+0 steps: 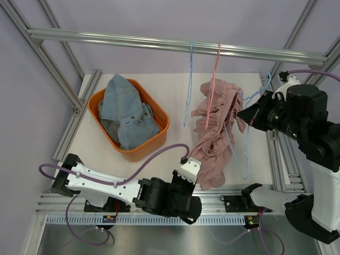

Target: Remove the skirt from the hanger

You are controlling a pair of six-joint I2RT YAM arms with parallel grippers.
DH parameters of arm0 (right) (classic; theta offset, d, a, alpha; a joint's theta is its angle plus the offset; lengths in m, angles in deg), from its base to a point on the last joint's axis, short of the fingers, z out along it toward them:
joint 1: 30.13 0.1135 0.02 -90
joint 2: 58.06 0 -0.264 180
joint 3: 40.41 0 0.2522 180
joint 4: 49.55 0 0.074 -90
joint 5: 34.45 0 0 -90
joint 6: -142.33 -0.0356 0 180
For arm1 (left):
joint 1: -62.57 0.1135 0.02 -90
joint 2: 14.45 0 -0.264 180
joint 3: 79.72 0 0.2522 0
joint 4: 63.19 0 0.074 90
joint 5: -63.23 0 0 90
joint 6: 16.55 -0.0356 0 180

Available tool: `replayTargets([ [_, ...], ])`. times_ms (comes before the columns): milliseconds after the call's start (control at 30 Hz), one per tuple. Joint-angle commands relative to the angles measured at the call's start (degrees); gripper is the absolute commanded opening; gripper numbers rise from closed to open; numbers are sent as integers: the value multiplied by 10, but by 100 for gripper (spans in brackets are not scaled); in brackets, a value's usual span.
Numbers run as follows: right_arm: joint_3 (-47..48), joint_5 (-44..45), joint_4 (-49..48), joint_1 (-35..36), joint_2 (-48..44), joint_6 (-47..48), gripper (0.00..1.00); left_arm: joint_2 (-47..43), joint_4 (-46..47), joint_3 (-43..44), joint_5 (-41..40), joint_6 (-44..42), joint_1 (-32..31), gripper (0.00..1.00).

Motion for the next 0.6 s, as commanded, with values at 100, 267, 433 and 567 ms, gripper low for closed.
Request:
replayTargets([
  [100,-26,-125,75,-3,-71,54,0,-28,128,41,9,-149,73,0],
  [267,-78,-92,112,-3,-116,58,0,-7,147,96,20,-223,111,0],
  [433,-33,-7,129,-3,-111,68,0,-19,121,119,30,-217,111,0],
  [567,-7,47,101,-3,-75,68,0,-60,96,93,32,-180,80,0],
])
